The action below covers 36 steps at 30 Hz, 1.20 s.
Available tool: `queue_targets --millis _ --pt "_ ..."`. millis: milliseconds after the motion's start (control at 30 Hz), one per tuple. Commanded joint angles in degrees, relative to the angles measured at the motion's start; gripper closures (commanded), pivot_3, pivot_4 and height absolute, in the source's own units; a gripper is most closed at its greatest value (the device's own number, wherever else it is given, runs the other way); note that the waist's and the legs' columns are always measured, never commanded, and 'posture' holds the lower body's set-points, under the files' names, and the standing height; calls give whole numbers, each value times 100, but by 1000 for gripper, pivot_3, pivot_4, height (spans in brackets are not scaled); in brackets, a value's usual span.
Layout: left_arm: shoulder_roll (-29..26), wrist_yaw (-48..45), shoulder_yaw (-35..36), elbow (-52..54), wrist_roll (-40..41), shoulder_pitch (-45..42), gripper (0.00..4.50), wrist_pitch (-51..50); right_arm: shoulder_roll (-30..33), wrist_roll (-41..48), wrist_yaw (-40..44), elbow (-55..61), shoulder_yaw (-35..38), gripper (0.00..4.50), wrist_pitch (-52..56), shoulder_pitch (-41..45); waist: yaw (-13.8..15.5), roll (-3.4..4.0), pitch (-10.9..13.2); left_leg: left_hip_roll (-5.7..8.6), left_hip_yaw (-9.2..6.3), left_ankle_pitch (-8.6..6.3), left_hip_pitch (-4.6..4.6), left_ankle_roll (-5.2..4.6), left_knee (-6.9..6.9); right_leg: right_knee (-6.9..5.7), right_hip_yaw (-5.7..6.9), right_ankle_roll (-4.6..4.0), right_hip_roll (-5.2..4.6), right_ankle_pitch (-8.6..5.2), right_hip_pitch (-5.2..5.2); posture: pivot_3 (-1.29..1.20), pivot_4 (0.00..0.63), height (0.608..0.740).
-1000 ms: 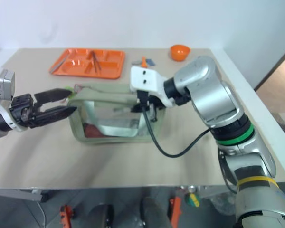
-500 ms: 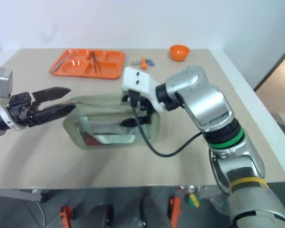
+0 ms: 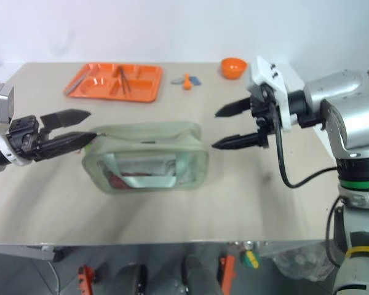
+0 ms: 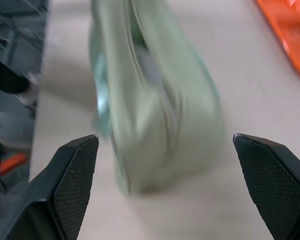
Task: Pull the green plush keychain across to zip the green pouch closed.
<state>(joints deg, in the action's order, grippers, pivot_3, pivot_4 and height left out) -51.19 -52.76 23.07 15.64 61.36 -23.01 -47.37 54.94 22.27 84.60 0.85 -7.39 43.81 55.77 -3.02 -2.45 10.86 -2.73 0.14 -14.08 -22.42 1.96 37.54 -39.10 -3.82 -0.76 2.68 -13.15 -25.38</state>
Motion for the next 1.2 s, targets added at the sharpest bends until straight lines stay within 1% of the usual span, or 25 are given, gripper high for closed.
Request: queue_targets --millis 33,200,367,467,633,733,900,933,967,1033,1067,1100,1200 --pt "-116 -42 87 101 92 -167 0 -10 73 133 -142 555 122 32 21 -234 1 0 0 -3 -2 0 1 0 0 0 1 -1 2 1 0 0 150 740" --pt "-93 -111 -159 179 5 -282 0 -33 -146 436 -511 1059 156 32 425 -499 13 1 1 -3 -13 1 0 1 0 -4 7 -2 12 1 2 0 150 740" --pt "-95 -101 -192 103 27 -415 0 -49 -336 803 -828 1507 163 32 808 -781 27 1 0 3 -9 1 -4 2 2 -1 9 1 4 1 3 0 150 740" --pt "-71 -99 -180 125 151 -481 0 -124 -426 826 -1026 1583 111 32 823 -937 30 1 0 7 -10 1 -6 2 2 0 9 4 0 -1 3 0 150 740" --pt "-94 -108 -219 265 228 -546 0 -217 -483 858 -1184 1539 87 32 811 -959 27 1 1 7 -9 1 -5 2 2 0 9 6 1 0 3 0 150 740" --pt "-93 -50 -195 243 257 -597 0 -241 -528 819 -1290 1450 65 843 754 -952 26 1 1 5 -11 1 -5 2 2 0 11 5 4 0 3 0 150 740" --pt "-59 115 -9 63 265 -563 0 -260 -584 836 -1349 1437 72 2552 641 -964 26 1 1 5 -10 1 -5 2 2 0 10 5 3 0 3 0 150 740" --pt "-58 138 33 45 306 -557 0 -276 -576 851 -1334 1465 75 2972 618 -977 26 1 1 5 -10 1 -5 2 2 0 10 5 3 0 3 0 150 740" --pt "-66 143 63 52 341 -543 0 -292 -568 858 -1321 1480 72 3239 600 -983 26 1 1 5 -10 1 -5 2 2 0 10 5 3 0 3 0 150 740" --pt "-76 152 81 88 370 -515 0 -311 -562 868 -1306 1484 71 4022 575 -988 26 1 1 5 -10 1 -6 2 2 0 10 6 3 0 3 0 150 740" --pt "-75 161 79 104 377 -502 0 -317 -560 870 -1301 1479 69 4310 563 -988 26 1 1 5 -10 1 -6 2 2 0 10 6 2 0 3 0 150 740" --pt "-71 171 75 116 380 -494 0 -318 -560 868 -1298 1473 66 4445 547 -986 26 1 1 5 -10 1 -6 2 2 0 10 6 2 0 3 0 150 740" --pt "-55 212 53 146 352 -457 0 -313 -579 870 -1300 1451 52 4445 527 -966 27 1 1 6 -10 1 -6 2 2 0 10 6 2 0 3 0 150 740"
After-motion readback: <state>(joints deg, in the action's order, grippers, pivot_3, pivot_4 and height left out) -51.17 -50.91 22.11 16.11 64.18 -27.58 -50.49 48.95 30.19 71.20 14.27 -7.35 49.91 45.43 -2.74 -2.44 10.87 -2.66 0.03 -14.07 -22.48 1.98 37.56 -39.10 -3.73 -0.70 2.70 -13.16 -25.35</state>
